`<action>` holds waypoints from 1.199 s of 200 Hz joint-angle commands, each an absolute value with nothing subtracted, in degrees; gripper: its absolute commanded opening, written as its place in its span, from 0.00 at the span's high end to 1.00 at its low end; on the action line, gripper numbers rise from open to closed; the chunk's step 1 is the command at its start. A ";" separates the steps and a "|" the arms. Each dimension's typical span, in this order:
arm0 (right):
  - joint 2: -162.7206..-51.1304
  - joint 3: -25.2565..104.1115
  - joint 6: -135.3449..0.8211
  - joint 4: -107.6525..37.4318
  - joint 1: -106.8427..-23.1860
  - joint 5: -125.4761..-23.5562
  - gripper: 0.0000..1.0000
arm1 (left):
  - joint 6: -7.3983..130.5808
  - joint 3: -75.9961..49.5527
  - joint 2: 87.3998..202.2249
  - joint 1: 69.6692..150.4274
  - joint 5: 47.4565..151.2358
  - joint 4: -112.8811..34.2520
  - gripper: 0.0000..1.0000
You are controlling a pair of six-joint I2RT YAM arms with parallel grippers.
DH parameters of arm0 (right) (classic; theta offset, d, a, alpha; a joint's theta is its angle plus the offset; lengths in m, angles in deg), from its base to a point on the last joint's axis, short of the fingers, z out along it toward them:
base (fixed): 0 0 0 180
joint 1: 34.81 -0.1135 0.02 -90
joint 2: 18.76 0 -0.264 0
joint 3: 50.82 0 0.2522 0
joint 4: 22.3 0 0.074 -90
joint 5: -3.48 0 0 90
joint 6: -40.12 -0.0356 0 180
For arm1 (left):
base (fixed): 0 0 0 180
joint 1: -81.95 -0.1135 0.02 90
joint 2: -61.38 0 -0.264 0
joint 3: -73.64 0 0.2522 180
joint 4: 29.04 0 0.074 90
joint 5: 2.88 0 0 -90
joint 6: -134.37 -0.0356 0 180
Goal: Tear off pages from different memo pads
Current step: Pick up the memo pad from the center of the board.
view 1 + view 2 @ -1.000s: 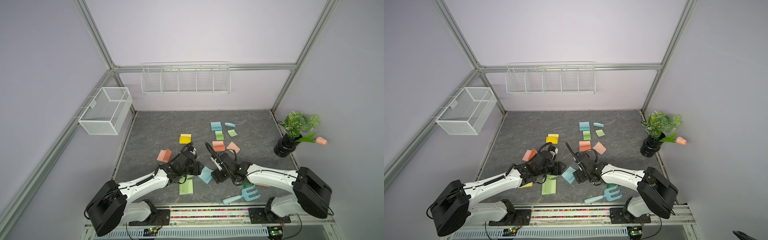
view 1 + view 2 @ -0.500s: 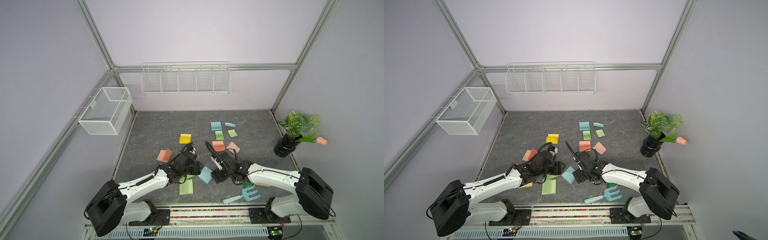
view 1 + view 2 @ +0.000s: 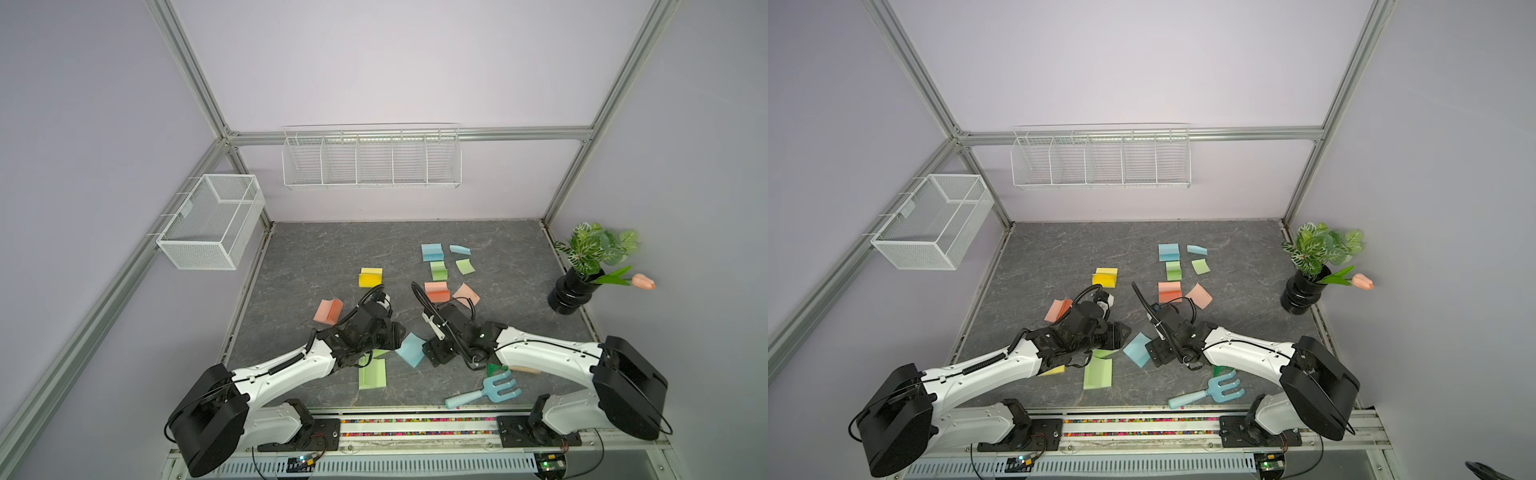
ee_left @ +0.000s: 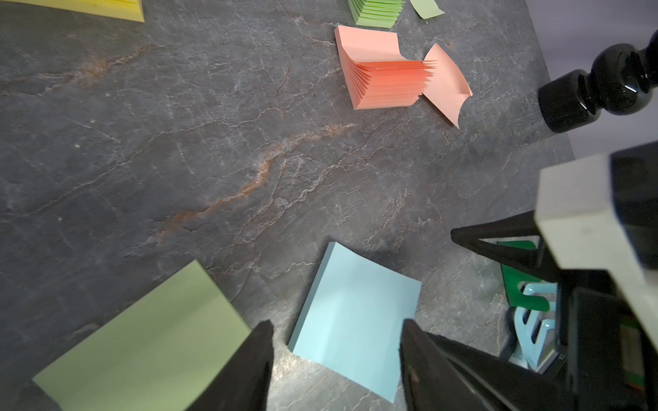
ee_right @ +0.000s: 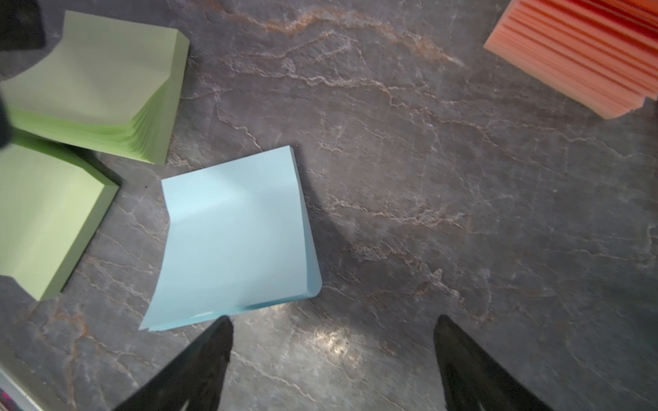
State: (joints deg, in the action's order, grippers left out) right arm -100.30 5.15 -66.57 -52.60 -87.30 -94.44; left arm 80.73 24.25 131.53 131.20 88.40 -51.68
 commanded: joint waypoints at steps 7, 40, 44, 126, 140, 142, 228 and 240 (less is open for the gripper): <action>-101.54 4.78 -67.07 -52.52 -87.30 -95.35 0.11 | 81.04 25.17 130.46 131.44 87.03 -51.89 0.42; -102.40 5.11 -67.07 -51.97 -87.20 -95.41 0.11 | 81.04 25.16 130.48 131.44 87.03 -51.94 0.42; -102.51 5.19 -67.04 -51.89 -87.24 -95.47 0.11 | 81.02 25.17 130.50 131.44 87.07 -51.93 0.42; -106.07 9.27 -65.36 -54.54 -87.19 -96.14 0.11 | 80.81 26.72 130.83 131.46 88.62 -51.91 0.42; -106.35 10.23 -64.62 -55.21 -87.17 -96.35 0.11 | 80.76 27.25 130.33 131.44 88.14 -52.60 0.42; -106.42 10.40 -64.48 -55.28 -87.21 -96.33 0.11 | 80.78 27.31 130.14 131.48 88.10 -52.74 0.42; -114.86 22.83 -44.04 -65.87 -88.23 -96.92 0.11 | 84.93 30.63 123.20 131.43 80.50 -56.25 0.41; -116.36 24.02 -40.91 -66.15 -88.25 -94.27 0.11 | 84.98 30.92 123.08 131.50 81.21 -56.07 0.41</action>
